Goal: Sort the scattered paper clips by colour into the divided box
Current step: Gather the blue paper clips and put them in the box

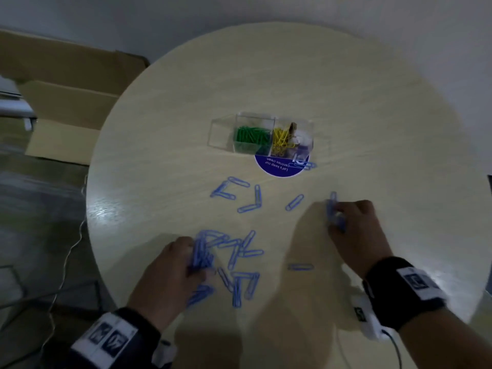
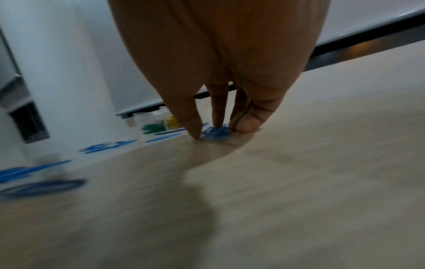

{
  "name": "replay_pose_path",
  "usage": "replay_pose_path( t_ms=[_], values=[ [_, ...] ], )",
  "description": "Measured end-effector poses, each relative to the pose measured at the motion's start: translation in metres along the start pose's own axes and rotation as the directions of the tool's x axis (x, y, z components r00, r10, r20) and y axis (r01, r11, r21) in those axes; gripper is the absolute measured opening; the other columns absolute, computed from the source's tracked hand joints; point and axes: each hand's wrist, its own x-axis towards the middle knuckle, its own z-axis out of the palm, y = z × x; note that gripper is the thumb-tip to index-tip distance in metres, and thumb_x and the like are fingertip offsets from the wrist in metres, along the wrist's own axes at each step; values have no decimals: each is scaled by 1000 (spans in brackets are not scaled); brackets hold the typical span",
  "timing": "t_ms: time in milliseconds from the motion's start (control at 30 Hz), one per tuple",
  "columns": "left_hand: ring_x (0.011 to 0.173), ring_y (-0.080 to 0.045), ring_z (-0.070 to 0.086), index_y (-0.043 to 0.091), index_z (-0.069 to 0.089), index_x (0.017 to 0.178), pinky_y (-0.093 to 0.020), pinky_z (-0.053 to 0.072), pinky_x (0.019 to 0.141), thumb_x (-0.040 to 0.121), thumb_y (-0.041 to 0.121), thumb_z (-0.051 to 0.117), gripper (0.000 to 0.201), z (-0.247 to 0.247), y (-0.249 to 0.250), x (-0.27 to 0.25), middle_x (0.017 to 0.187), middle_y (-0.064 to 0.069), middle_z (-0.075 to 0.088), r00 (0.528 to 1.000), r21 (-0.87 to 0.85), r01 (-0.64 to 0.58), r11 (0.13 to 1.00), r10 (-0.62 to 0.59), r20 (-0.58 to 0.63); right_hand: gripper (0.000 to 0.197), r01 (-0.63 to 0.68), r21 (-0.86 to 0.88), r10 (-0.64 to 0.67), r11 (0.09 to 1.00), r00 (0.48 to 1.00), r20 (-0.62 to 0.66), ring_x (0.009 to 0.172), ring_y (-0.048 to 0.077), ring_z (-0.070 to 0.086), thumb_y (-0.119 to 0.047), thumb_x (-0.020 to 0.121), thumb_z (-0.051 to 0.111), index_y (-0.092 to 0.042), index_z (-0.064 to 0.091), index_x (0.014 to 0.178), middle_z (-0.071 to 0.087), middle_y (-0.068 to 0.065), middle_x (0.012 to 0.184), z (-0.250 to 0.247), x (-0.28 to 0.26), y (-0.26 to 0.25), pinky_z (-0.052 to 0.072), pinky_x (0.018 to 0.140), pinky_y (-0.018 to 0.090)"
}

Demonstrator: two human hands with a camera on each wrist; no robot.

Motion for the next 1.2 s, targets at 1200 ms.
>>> replay_pose_path(
  t_ms=[1200],
  values=[
    [87, -36, 60, 18, 60, 99, -43, 50, 72, 93, 31, 52, 16, -28, 39, 119, 98, -9, 57, 952, 122, -182, 976, 206, -228, 17, 47, 129, -40, 990, 997, -60, 84, 29, 62, -14, 78, 69, -15, 69, 94, 62, 8, 90, 1, 34, -70, 49, 77, 32]
  ],
)
